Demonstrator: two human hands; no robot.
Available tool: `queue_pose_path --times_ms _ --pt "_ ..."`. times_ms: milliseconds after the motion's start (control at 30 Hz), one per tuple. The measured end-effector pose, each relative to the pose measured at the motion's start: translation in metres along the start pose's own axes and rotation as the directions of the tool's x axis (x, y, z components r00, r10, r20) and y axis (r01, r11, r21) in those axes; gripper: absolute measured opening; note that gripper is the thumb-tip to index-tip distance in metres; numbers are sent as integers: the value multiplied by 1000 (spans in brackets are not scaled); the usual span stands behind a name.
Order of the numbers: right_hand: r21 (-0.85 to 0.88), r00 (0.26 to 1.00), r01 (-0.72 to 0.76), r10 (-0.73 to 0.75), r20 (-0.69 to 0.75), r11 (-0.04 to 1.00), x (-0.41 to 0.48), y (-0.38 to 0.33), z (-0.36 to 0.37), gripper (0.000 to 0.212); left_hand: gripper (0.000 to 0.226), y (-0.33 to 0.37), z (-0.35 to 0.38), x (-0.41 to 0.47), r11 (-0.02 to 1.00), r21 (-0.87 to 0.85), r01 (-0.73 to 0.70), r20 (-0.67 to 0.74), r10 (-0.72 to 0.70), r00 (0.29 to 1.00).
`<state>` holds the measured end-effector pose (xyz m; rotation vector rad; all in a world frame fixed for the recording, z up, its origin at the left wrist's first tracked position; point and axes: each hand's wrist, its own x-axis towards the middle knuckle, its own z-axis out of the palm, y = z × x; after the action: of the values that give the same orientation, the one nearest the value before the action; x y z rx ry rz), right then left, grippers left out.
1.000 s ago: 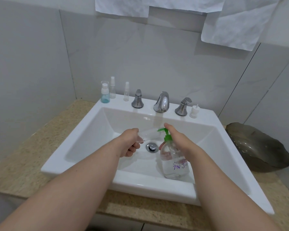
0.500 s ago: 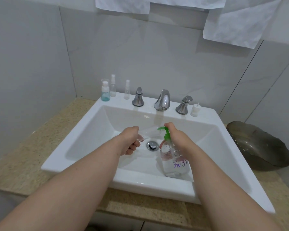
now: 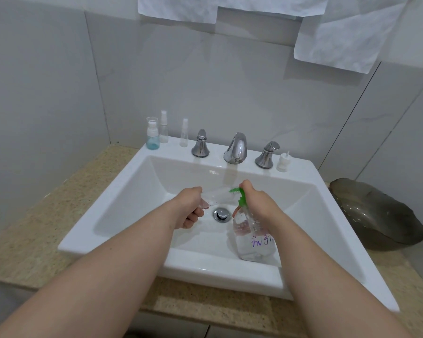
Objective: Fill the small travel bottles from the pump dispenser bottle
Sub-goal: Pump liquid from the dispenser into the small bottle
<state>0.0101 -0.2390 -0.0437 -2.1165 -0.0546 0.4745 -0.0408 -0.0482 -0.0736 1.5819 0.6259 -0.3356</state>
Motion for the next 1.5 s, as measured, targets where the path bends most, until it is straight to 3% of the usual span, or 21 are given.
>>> queue_pose_path --times_ms 333,600,1000,1500 --pt "-71 997 54 -58 -56 996 -4 -6 1 53 15 -1 0 0 1000 22 -2 1 2 1000" --pt "-112 999 29 -34 -42 993 -6 -3 2 79 14 0 0 -1 1000 0 -5 6 5 1000" --pt "-45 998 3 -6 -57 999 -5 -8 6 44 15 1 1 -3 1000 -1 -7 -15 7 1000" --pt "-82 998 -8 3 -65 997 -12 -11 3 47 15 0 1 -4 1000 10 -4 -9 5 1000"
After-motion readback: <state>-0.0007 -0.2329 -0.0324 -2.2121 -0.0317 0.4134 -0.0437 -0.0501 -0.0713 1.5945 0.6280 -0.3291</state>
